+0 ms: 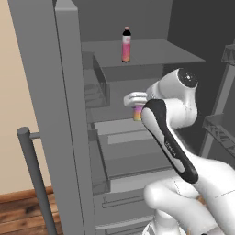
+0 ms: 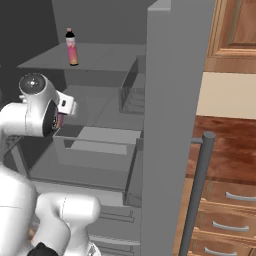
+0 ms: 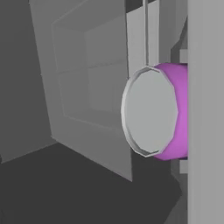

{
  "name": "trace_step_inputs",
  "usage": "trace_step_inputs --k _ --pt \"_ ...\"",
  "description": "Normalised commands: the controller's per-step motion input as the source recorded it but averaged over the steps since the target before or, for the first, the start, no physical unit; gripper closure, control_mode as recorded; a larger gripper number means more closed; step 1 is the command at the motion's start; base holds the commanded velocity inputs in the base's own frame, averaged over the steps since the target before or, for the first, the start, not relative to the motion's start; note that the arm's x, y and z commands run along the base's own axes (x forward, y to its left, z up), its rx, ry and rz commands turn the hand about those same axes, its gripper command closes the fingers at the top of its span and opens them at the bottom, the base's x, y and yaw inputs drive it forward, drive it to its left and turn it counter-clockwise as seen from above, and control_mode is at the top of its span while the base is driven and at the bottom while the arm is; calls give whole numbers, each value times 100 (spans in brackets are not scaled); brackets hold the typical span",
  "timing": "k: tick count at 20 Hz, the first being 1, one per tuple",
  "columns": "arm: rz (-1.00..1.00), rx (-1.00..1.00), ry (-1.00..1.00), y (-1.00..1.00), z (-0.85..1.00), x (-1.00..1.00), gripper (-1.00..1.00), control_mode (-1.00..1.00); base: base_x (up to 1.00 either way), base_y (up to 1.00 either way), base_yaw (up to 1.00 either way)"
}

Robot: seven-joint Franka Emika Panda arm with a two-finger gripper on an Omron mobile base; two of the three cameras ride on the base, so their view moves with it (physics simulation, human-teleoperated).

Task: Open the fridge, grab two sodas, and place both sodas inside the bowl with ice on the dining counter.

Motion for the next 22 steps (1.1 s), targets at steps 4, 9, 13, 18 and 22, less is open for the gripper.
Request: trace_step_inputs --k 4,9,13,18,22 --pt "-3 0 -1 -28 9 -94 100 -100 0 0 0" --pt "-3 0 -2 -29 31 -82 100 -100 0 0 0" --pt "-7 0 -1 -12 24 -73 100 -100 0 0 0" --pt "-12 1 -2 -12 0 -77 100 -100 0 0 0" --pt "-12 4 -4 -18 -7 -85 100 -100 0 0 0"
